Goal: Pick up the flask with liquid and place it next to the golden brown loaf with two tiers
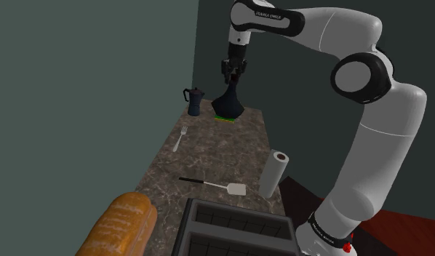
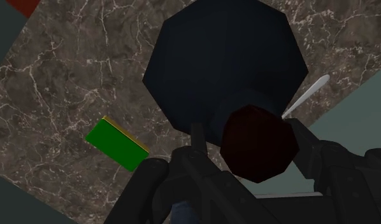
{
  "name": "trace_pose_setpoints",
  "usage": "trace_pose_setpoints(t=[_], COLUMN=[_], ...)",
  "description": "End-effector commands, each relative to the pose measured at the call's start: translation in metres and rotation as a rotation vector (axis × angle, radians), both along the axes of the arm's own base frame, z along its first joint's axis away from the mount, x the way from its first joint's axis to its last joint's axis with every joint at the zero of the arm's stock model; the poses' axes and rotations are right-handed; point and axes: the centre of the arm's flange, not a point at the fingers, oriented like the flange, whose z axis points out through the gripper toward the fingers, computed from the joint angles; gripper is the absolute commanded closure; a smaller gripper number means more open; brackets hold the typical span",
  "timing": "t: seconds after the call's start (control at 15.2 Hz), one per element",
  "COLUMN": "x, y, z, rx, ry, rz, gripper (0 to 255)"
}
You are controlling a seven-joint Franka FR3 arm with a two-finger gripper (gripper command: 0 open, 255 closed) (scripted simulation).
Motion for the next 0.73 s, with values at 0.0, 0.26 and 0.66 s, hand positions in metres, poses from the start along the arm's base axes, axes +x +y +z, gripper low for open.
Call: trace_pose_setpoints(t=[0.0, 0.26, 0.66], x=[-0.002, -0.002, -0.002], y=[-0.001, -0.001, -0.001], z=[0.011, 0.032, 0.060], rx=[0.000, 0.000, 0.000], ry=[-0.002, -0.002, -0.002], rz=[0.000, 0.000, 0.000], gripper=[255, 255, 255])
